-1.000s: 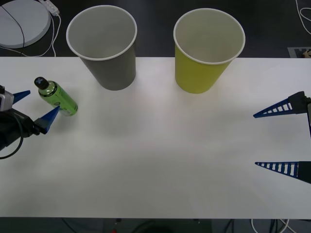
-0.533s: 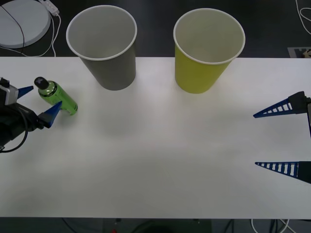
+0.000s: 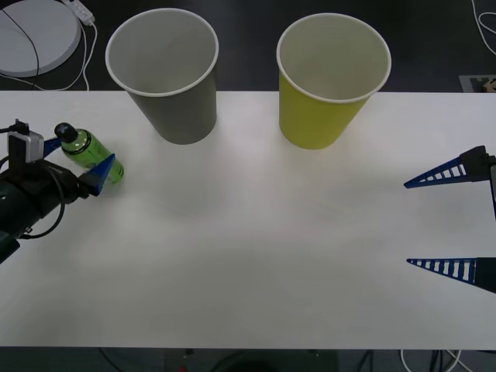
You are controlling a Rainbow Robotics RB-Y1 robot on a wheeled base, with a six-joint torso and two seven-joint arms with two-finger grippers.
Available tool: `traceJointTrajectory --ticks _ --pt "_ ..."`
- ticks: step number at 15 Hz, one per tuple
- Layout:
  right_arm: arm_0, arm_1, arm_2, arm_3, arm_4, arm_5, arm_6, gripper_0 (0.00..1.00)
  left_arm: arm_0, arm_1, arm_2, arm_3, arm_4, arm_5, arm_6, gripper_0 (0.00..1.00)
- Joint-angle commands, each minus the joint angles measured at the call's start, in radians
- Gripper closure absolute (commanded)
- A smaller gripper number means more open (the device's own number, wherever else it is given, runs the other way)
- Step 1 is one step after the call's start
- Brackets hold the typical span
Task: Put the can into the green bin and the plastic bottle into the gray bin
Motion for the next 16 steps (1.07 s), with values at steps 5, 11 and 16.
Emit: traceJointTrajectory --ticks 5,11,16 --pt "0.0 0.0 0.0 0.0 0.0 0.0 0.0 0.0 -0.065 -0.005 -0.04 0.054 -0.015 0.0 0.008 0.0" --pt "0.0 0.0 0.0 0.0 0.0 0.0 0.0 0.0 -0.09 -0.044 -0.046 0.077 -0.038 0.0 0.01 0.0" --pt "0.0 0.0 0.0 0.0 0.0 0.0 0.0 0.0 -0.09 -0.044 -0.047 0.077 -0.052 0.0 0.016 0.0"
